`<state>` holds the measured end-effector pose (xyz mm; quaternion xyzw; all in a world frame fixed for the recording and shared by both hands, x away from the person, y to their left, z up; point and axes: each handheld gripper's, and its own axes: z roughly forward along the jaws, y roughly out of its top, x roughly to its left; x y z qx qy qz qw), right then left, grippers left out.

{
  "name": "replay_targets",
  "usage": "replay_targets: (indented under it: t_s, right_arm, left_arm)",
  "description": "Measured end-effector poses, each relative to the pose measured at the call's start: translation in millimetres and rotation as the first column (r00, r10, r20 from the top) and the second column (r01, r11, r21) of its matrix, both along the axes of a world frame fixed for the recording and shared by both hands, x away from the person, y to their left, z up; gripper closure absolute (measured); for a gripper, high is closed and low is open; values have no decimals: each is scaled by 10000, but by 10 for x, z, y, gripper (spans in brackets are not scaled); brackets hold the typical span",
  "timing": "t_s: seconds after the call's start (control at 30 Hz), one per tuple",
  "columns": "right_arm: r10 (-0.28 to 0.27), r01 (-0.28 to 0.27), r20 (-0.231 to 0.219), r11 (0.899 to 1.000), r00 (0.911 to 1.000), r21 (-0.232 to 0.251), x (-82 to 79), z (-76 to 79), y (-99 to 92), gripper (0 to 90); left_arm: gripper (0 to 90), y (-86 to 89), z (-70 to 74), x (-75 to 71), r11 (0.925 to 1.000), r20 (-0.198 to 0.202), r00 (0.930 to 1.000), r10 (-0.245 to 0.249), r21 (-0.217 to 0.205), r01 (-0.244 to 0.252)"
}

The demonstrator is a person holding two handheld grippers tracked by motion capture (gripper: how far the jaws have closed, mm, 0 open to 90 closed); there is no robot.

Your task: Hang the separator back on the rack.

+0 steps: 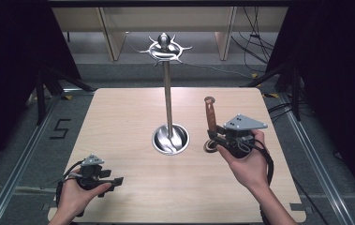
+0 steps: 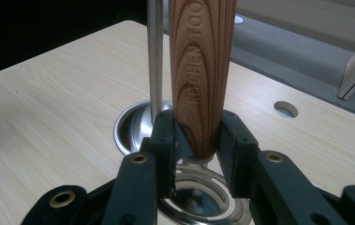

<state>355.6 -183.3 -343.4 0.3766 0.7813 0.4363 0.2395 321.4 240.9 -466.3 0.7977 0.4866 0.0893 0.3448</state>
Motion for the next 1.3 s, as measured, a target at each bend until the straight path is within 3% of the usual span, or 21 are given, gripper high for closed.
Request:
replay_targets:
  t_s: [0.07, 0.13, 0.5, 0.7, 0.73, 0.77, 0.87, 0.9, 1.0, 1.03, 1.1, 1.3]
  right_arm:
    - [121, -115, 233, 9996, 9997, -272, 15, 20, -3, 704]
    - [-211, 209, 258, 9997, 9994, 82, 11, 26, 32, 704]
    - [-62, 61, 166, 10000, 9998, 79, 39, 114, 82, 704]
    - [46, -41, 599, 10000, 9982, -89, 89, 148, 93, 704]
    - [-158, 149, 405, 9996, 9991, 221, 78, 142, 119, 704]
    - [53, -54, 377, 10000, 9993, 23, 98, 155, 104, 704]
    - [4, -3, 443, 10000, 9990, -13, 111, 162, 103, 704]
    - [-112, 105, 343, 9997, 9994, 200, 107, 157, 122, 704]
    - [60, -65, 387, 9999, 9992, 122, 127, 173, 128, 704]
    - [80, -82, 593, 10000, 9982, 20, 140, 183, 126, 704]
    - [-78, 69, 407, 9997, 9991, 226, 130, 190, 152, 704]
    - [-7, -2, 427, 9998, 9991, 202, 151, 237, 172, 704]
  left_arm:
    - [361, 2, 1, 1, 10000, 1, 10000, -2, 5, 2]
    - [361, 0, -1, 1, 10000, 33, 10000, 64, 19, -64]
    - [361, 8, -2, 7, 9999, 10, 10000, -32, -101, 32]
    - [361, 7, 4, -1, 10000, 39, 10000, 52, 19, -52]
    - [361, 10, -3, 6, 10000, 52, 10000, 5, -87, -4]
    - [361, 12, 0, 7, 10000, -8, 10000, -6, -84, 6]
    - [361, 15, 0, 7, 10000, -9, 10000, -15, -79, 15]
    - [361, 15, -1, 7, 10000, -4, 10000, -8, -89, 8]
    - [361, 15, 1, 6, 10000, -9, 10000, 2, -87, -2]
    - [361, 16, 1, 5, 10000, -7, 10000, 0, -83, 0]
    - [361, 17, 2, 5, 10000, -7, 10000, 3, -89, -3]
    - [361, 21, 2, 5, 10000, 10, 10000, -17, -91, 17]
